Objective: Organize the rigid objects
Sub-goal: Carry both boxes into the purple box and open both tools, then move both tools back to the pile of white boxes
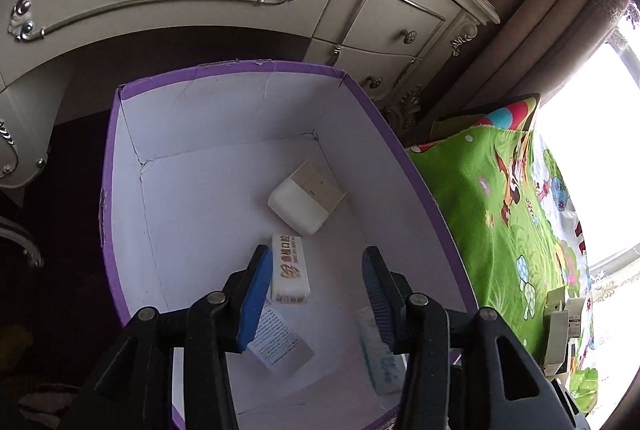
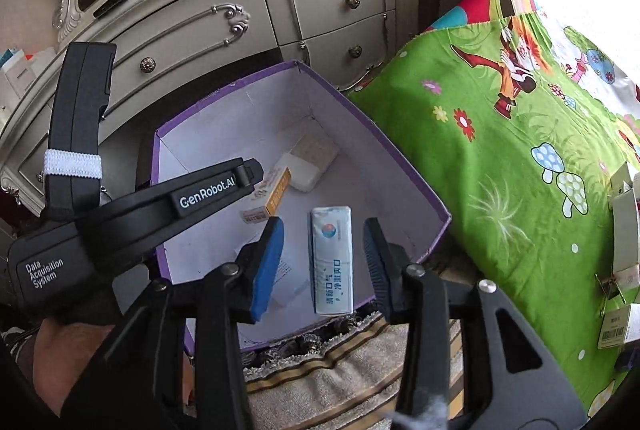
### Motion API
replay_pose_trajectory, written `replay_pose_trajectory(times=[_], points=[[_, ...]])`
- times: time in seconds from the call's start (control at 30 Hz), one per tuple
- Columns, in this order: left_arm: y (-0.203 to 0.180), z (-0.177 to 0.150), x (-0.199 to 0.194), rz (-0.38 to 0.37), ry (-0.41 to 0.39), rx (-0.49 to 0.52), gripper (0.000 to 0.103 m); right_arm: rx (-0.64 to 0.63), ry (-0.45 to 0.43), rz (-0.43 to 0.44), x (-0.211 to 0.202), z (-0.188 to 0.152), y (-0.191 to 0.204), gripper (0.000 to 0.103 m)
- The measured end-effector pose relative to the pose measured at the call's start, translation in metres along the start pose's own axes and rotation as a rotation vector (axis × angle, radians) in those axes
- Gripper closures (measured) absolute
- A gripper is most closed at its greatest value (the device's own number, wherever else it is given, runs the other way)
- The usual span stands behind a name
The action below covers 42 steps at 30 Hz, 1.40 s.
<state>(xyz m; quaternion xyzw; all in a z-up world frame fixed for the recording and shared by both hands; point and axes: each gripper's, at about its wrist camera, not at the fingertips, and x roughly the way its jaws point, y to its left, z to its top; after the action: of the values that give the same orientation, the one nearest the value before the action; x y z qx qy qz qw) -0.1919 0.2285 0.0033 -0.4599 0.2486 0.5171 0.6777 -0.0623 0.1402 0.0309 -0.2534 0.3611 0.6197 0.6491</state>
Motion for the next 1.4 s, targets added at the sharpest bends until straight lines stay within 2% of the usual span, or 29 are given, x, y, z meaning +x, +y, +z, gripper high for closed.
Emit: replay_pose_trajectory(times=[0.03, 0.17, 0.27, 0.47, 0.57, 0.8, 1.27, 1.4], points=[[0.000, 0.000, 0.000, -0.001, 0.004, -0.002, 0.047, 0.000, 0.000, -0.001, 0.000, 0.000, -0.001, 0.034], [-0.001, -0.001, -0.003, -0.013, -0.007, -0.008, 0.046, -0.010, -0.002, -0.021, -0.003, 0.004, -0.008, 0.032], [-0.009, 0.000, -0.009, -0.031, -0.046, 0.010, 0.039, -0.024, -0.023, -0.052, -0.013, 0.009, -0.017, 0.029], [-0.037, -0.003, -0.019, -0.066, -0.115, 0.139, 0.037, -0.072, -0.083, -0.128, -0.035, 0.014, -0.036, 0.022], [-0.047, -0.003, -0.022, -0.091, -0.131, 0.165, 0.033, -0.068, -0.101, -0.174, -0.041, 0.011, -0.049, 0.022], [-0.067, -0.007, -0.023, -0.126, -0.129, 0.206, 0.028, 0.031, -0.130, -0.229, -0.053, -0.006, -0.084, 0.022], [-0.120, -0.030, -0.026, -0.190, -0.116, 0.330, 0.027, 0.253, -0.193, -0.275, -0.082, -0.031, -0.156, 0.022], [-0.140, -0.041, -0.025, -0.232, -0.097, 0.369, 0.025, 0.313, -0.220, -0.295, -0.092, -0.036, -0.176, 0.021]])
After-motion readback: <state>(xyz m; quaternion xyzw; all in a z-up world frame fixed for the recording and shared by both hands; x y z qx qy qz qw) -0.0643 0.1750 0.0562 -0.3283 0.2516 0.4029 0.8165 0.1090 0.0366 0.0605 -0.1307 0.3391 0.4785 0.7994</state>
